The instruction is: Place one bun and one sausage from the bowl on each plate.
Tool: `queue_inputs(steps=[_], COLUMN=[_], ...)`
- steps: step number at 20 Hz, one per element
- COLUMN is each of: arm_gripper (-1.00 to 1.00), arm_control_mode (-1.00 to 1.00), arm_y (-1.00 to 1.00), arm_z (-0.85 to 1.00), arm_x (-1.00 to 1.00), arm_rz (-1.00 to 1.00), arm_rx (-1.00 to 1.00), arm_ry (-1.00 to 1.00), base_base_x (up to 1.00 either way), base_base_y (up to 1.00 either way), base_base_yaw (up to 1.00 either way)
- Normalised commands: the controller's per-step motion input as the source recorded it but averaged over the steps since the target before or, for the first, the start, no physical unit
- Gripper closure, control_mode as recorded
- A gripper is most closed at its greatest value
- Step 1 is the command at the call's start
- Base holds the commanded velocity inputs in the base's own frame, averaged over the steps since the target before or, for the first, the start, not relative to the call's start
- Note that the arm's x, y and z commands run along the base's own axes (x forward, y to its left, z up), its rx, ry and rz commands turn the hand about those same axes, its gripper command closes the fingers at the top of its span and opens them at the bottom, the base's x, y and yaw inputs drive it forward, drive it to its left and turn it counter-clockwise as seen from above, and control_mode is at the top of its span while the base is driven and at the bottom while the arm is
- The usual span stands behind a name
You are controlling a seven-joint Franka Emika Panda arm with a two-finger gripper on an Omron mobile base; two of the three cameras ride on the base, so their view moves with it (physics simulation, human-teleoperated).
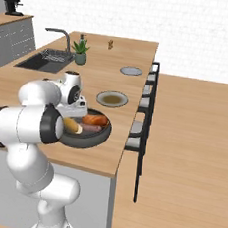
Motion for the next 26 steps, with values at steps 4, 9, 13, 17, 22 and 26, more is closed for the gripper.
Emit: queue_inputs(steps=[4,9,13,17,22,26], arm_gripper=[1.0,1.0,1.0,1.0,1.0,1.0], arm_control_mode=[-1.0,-1.0,-1.0,-1.0,-1.0,-1.0], arm_y=[0.2,0.11,-0.3,-0.84,-0.79,-0.51], arm_z=[0.64,0.85,0.62,0.3,0.18,0.11], arm_x=[-0.27,-0.48,-0.79,-1.0,-0.81,-0.71], arm_rz=[0.0,-0.03,-0.11,-0.1,-0.07,-0.02], arm_rx=[0.04,0.0,-0.04,-0.01,-0.09,-0.08], arm_ry=[0.0,0.02,0.07,-0.02,-0.16,-0.28], base_base_x=[0.0,0.0,0.0,0.0,0.0,0.0], base_base_y=[0.0,0.0,0.0,0.0,0.0,0.0], base_base_yaw=[0.0,0.0,0.0,0.0,0.0,0.0])
